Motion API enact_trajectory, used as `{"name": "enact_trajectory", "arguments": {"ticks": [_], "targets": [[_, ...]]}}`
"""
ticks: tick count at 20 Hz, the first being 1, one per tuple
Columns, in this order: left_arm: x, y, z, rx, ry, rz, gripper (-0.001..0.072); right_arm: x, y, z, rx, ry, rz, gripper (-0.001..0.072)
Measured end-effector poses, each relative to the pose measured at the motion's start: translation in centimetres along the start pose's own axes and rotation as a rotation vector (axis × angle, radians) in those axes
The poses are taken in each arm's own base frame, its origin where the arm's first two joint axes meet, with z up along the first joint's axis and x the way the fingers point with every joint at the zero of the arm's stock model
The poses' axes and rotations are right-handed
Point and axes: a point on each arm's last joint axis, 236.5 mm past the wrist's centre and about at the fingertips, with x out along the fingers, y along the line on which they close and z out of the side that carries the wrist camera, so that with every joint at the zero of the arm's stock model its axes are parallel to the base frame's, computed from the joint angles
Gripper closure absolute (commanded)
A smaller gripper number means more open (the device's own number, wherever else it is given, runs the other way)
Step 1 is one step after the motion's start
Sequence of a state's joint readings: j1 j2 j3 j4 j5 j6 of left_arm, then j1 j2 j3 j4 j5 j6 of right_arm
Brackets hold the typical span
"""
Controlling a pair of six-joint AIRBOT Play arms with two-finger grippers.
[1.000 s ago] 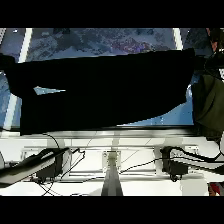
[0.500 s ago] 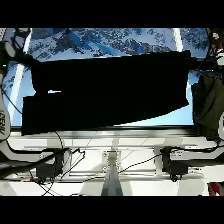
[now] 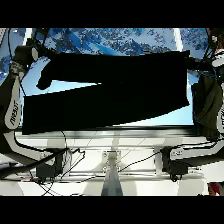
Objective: Fold the clothes and pants, and hang the long-sleeved shirts on hangers.
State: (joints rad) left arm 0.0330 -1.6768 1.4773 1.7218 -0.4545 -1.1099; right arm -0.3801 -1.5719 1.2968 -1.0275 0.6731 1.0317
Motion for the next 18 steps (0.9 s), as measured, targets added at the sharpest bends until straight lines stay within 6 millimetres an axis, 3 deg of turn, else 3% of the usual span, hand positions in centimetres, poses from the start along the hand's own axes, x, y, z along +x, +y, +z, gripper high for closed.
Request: {"name": "enact_trajectory", "arguments": {"ticks": [1,4,8,10,12,18], "targets": [[0.0,0.2,0.1,-0.053,-0.005,0.005,0.0067,0.0,0.0,0.0,0.000,-0.001,0.000,0.0693],[-0.3,2.3,-1.0,-0.311,0.006,0.033,0.0071,0.1,0.0,0.0,0.002,-0.001,0.000,0.0693],[-0.6,4.5,-7.5,-0.660,0.175,0.052,0.0072,0.1,0.0,0.0,0.003,-0.003,0.000,0.0693],[-0.1,4.0,-11.1,-0.824,0.271,0.016,0.0071,0.1,0.0,0.0,0.003,-0.003,0.000,0.0693],[0.6,2.9,-13.1,-0.958,0.318,-0.051,0.0071,0.1,0.0,0.1,0.003,-0.003,0.000,0.0693],[3.4,0.2,-15.2,-1.069,0.349,-0.154,0.0074,0.1,-0.1,0.1,0.004,-0.004,-0.001,0.0693]]}}
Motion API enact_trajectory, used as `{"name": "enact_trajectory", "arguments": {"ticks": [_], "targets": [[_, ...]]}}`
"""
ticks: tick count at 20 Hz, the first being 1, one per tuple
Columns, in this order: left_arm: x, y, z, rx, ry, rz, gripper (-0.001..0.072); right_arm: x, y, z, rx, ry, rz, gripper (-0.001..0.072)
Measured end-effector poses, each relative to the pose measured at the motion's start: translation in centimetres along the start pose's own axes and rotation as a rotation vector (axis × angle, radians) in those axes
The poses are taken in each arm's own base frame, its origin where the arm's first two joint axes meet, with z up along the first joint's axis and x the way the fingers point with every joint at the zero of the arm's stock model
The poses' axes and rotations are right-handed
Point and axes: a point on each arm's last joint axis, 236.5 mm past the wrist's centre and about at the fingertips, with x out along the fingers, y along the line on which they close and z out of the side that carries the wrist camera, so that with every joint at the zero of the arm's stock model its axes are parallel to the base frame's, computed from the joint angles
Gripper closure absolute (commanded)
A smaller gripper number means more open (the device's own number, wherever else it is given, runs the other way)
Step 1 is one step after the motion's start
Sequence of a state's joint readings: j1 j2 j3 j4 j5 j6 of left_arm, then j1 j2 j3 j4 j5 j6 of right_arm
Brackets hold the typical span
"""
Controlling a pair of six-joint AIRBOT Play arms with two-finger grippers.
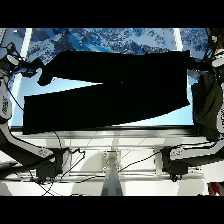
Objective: Fold the clothes and pants, and hang the long-sleeved shirts on hangers.
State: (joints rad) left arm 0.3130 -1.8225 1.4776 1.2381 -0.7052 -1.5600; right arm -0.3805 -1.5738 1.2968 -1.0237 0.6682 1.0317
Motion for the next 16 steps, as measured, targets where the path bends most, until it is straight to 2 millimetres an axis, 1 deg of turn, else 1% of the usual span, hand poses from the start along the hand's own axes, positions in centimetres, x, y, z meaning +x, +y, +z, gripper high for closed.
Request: {"name": "enact_trajectory", "arguments": {"ticks": [2,3,4,5,7,8,9,10,11,13,14,16], "targets": [[1.2,-0.4,-0.1,-0.001,-0.012,-0.011,0.0075,0.0,0.0,0.0,0.000,0.000,0.000,0.0693],[1.7,-0.6,0.1,0.000,-0.027,-0.014,0.0104,0.0,0.0,0.0,0.000,0.000,0.000,0.0693],[2.2,-0.8,0.3,0.000,-0.044,-0.017,0.0157,0.0,0.0,0.0,0.000,0.001,0.001,0.0693],[2.6,-1.0,0.5,0.004,-0.060,-0.019,0.0232,0.0,0.0,0.0,0.000,0.001,0.001,0.0693],[3.3,-1.4,0.6,0.008,-0.081,-0.022,0.0449,0.0,0.0,0.0,0.000,0.001,0.001,0.0693],[3.4,-1.7,0.7,0.011,-0.089,-0.024,0.0528,0.0,0.0,0.0,0.000,0.001,0.001,0.0693],[3.5,-1.9,0.7,0.012,-0.093,-0.027,0.0622,0.0,0.0,0.0,0.000,0.001,0.001,0.0693],[3.5,-2.1,0.7,0.015,-0.094,-0.030,0.0692,0.0,0.0,0.0,0.000,0.001,0.001,0.0693],[3.2,-2.3,1.0,0.018,-0.103,-0.032,0.0693,0.0,0.0,0.0,0.000,0.001,0.001,0.0693],[2.2,-3.0,2.1,0.024,-0.142,-0.040,0.0694,0.0,0.0,0.0,0.000,0.001,0.001,0.0693],[1.5,-3.2,2.6,0.032,-0.158,-0.042,0.0694,0.0,0.0,0.0,0.000,0.001,0.000,0.0693],[-0.6,-3.7,4.5,0.077,-0.217,-0.037,0.0694,0.0,0.0,0.0,-0.002,0.001,0.000,0.0694]]}}
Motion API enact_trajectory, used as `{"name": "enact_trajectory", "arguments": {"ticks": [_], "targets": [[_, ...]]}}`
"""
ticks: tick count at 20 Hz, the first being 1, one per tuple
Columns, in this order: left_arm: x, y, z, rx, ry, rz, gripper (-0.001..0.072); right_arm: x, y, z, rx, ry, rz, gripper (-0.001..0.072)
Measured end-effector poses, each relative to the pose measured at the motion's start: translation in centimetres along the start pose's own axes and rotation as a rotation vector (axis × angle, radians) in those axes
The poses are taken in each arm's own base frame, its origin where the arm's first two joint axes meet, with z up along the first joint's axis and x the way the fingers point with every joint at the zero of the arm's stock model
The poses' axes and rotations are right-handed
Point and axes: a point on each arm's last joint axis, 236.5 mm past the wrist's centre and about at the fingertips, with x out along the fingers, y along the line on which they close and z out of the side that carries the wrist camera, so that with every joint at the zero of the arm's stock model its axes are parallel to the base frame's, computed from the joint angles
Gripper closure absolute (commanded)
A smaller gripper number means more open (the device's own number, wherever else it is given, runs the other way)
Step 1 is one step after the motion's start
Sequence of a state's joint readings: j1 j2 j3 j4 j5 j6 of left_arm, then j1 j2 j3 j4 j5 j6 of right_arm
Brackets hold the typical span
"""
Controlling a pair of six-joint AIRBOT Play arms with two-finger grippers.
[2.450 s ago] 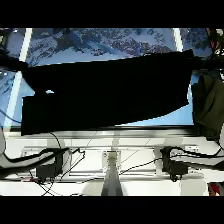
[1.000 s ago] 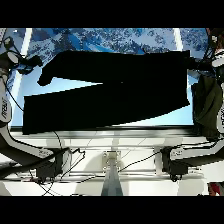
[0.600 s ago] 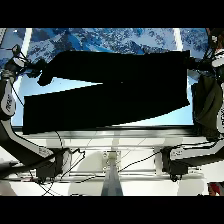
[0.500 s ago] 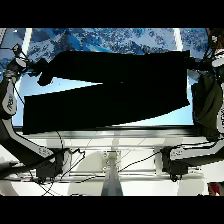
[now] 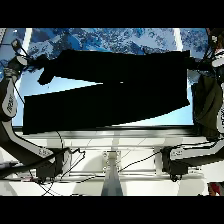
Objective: Fold the clothes and pants, and hang the long-sleeved shirts on hangers.
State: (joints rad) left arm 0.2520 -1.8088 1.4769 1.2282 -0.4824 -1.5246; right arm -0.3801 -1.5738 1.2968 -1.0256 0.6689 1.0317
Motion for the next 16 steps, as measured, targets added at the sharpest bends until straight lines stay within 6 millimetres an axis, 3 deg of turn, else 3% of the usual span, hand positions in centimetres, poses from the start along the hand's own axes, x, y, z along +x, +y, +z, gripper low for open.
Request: {"name": "enact_trajectory", "arguments": {"ticks": [5,10,13,16], "targets": [[-6.8,-1.1,6.5,0.184,-0.163,0.043,0.0694,0.0,-0.2,-0.1,-0.014,0.006,-0.010,0.0694],[-17.3,-2.3,12.3,0.341,-0.331,0.116,0.0695,-0.5,-0.1,-0.1,-0.030,0.012,-0.011,0.0693],[-24.1,-1.3,13.8,0.367,-0.371,0.178,0.0696,-1.3,-0.1,-0.4,-0.065,0.033,-0.019,0.0694],[-29.5,1.0,12.7,0.343,-0.328,0.245,0.0697,-2.6,0.3,-0.6,-0.100,0.058,-0.017,0.0693]]}}
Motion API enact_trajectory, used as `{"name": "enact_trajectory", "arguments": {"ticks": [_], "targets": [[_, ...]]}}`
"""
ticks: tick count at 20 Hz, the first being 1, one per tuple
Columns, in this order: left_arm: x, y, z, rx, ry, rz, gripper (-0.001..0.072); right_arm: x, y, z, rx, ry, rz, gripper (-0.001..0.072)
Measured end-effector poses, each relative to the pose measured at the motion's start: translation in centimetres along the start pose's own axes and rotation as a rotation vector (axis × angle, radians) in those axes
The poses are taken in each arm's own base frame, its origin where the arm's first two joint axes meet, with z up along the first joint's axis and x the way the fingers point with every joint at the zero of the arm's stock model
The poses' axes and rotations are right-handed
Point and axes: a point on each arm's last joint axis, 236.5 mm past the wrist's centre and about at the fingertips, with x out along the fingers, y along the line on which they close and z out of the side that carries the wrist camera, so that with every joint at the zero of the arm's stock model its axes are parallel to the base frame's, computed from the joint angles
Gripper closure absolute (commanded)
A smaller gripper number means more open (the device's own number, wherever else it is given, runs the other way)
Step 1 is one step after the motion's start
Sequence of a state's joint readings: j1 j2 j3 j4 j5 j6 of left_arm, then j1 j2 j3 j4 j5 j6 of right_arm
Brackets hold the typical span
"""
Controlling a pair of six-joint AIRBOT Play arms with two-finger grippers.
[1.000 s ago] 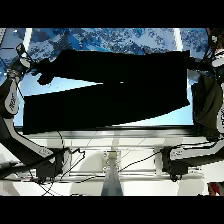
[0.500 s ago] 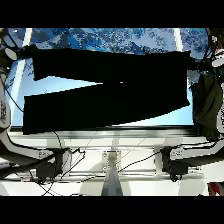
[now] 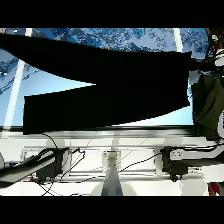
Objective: Fold the clothes and pants, and hang the long-sleeved shirts on hangers.
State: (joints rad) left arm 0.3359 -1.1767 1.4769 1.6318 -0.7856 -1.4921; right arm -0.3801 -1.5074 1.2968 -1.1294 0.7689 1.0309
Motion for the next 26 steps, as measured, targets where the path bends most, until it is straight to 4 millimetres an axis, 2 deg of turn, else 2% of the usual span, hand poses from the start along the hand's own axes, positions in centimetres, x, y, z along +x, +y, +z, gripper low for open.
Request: {"name": "enact_trajectory", "arguments": {"ticks": [2,4,5,7,9,12,16,18,19,20,21,22,26], "targets": [[-2.8,2.1,-0.8,-0.013,0.044,0.042,0.0697,-1.0,0.2,0.3,-0.018,-0.002,-0.002,0.0694],[-4.6,3.9,-2.1,-0.032,0.100,0.079,0.0696,-1.5,0.3,0.5,-0.026,-0.009,-0.006,0.0694],[-4.8,4.6,-3.3,-0.042,0.140,0.094,0.0696,-1.6,0.3,0.5,-0.028,-0.007,-0.006,0.0694],[-3.9,5.3,-6.3,-0.055,0.229,0.107,0.0696,-1.2,0.3,0.5,-0.017,-0.011,-0.002,0.0694],[-1.4,5.2,-10.2,-0.066,0.330,0.095,0.0695,-0.1,0.2,0.7,0.014,-0.026,0.007,0.0694],[4.4,4.0,-14.6,-0.105,0.394,0.047,0.0696,2.1,0.2,1.3,0.073,-0.072,0.014,0.0694],[12.0,2.4,-17.5,-0.201,0.346,-0.005,0.0696,5.0,0.8,3.7,0.097,-0.194,-0.028,0.0694],[14.7,1.9,-17.9,-0.232,0.294,-0.010,0.0695,5.8,1.1,5.3,0.093,-0.271,-0.063,0.0693],[15.9,1.6,-17.9,-0.244,0.266,-0.011,0.0693,6.1,1.1,5.9,0.091,-0.304,-0.081,0.0666],[17.0,1.3,-17.9,-0.252,0.236,-0.012,0.0630,6.4,1.1,6.5,0.089,-0.336,-0.100,0.0463],[17.9,0.8,-17.8,-0.258,0.209,-0.015,0.0303,6.7,1.1,6.9,0.087,-0.361,-0.115,0.0183],[18.6,0.3,-17.8,-0.260,0.189,-0.019,-0.0005,7.0,1.1,7.0,0.085,-0.373,-0.123,0.0072],[19.8,-2.0,-17.4,-0.255,0.146,-0.046,-0.0012,7.3,1.3,7.6,0.080,-0.405,-0.139,0.0076]]}}
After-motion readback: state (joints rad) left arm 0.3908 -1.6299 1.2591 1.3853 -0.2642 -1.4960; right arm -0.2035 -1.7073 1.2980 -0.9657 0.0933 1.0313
